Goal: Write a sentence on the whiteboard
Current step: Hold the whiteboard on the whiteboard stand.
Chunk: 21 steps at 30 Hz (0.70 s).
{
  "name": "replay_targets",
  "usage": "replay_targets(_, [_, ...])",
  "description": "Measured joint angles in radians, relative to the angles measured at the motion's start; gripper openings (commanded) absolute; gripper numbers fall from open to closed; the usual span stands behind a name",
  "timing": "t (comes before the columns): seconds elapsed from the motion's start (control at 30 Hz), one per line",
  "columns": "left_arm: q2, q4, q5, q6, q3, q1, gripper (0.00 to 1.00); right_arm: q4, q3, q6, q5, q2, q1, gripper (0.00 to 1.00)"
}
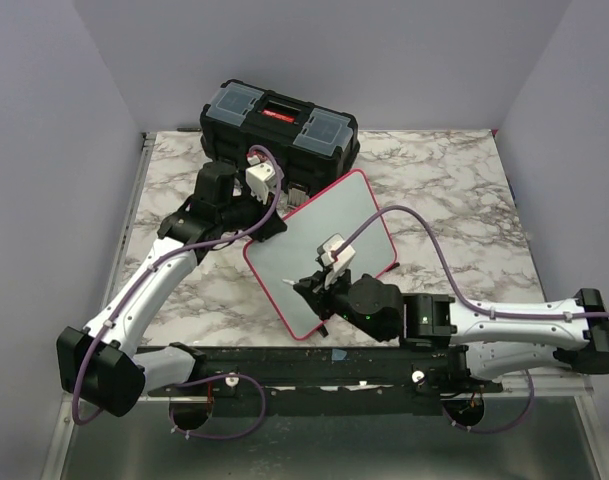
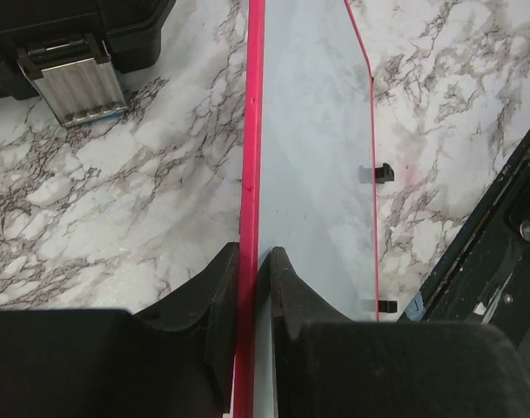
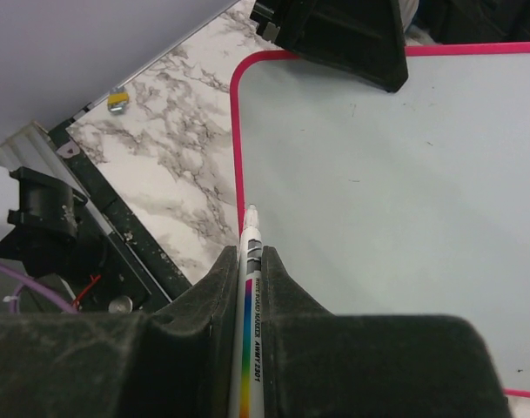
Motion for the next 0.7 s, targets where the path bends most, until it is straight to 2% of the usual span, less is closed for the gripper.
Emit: replay_targets(0.7, [-0.037, 0.038, -0.014, -0.007, -0.044, -0.009, 0.00, 0.209, 0.103, -0.047, 0.138, 0.266, 0.000, 0.01])
